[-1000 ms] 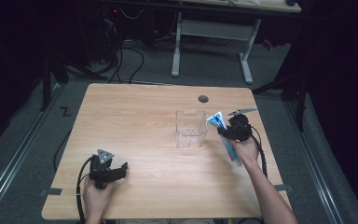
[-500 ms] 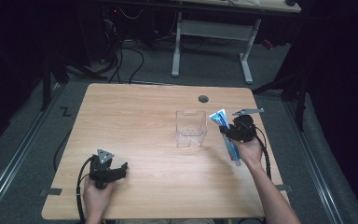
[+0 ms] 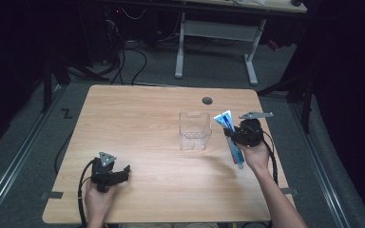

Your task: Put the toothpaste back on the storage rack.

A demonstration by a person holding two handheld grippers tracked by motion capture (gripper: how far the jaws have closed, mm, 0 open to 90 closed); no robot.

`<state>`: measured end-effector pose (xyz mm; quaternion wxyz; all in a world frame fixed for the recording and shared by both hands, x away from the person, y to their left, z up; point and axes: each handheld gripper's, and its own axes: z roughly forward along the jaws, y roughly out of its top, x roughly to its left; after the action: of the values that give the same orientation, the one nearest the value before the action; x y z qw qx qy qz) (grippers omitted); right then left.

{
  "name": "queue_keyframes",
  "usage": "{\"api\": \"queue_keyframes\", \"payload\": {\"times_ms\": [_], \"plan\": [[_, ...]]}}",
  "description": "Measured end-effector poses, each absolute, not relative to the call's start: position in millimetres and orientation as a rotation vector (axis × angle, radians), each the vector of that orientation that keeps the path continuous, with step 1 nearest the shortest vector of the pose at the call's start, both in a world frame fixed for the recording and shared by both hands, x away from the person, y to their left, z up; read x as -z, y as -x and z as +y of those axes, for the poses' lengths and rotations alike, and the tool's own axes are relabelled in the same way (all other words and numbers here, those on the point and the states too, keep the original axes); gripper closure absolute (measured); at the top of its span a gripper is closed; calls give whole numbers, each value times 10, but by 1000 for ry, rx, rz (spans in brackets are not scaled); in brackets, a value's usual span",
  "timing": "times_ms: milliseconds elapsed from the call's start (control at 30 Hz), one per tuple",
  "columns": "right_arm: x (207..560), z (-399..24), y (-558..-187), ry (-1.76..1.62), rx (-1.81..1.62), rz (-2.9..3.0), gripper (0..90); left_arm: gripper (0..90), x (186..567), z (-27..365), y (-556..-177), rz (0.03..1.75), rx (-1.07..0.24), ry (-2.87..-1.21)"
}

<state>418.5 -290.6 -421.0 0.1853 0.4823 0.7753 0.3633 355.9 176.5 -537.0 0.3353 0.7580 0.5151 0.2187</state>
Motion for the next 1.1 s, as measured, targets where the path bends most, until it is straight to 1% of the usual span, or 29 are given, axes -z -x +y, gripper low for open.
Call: {"api": "queue_keyframes", "payload": {"times_ms": [700, 1100], "plan": [[4016, -2761, -3976, -1252, -1152, 2225, 700, 198, 5370, 1764, -3559, 1343, -570, -1977], [3882, -2616, -3947, -1178, -1218, 2235, 698, 198, 5370, 1764, -3559, 1344, -570, -1977]]}}
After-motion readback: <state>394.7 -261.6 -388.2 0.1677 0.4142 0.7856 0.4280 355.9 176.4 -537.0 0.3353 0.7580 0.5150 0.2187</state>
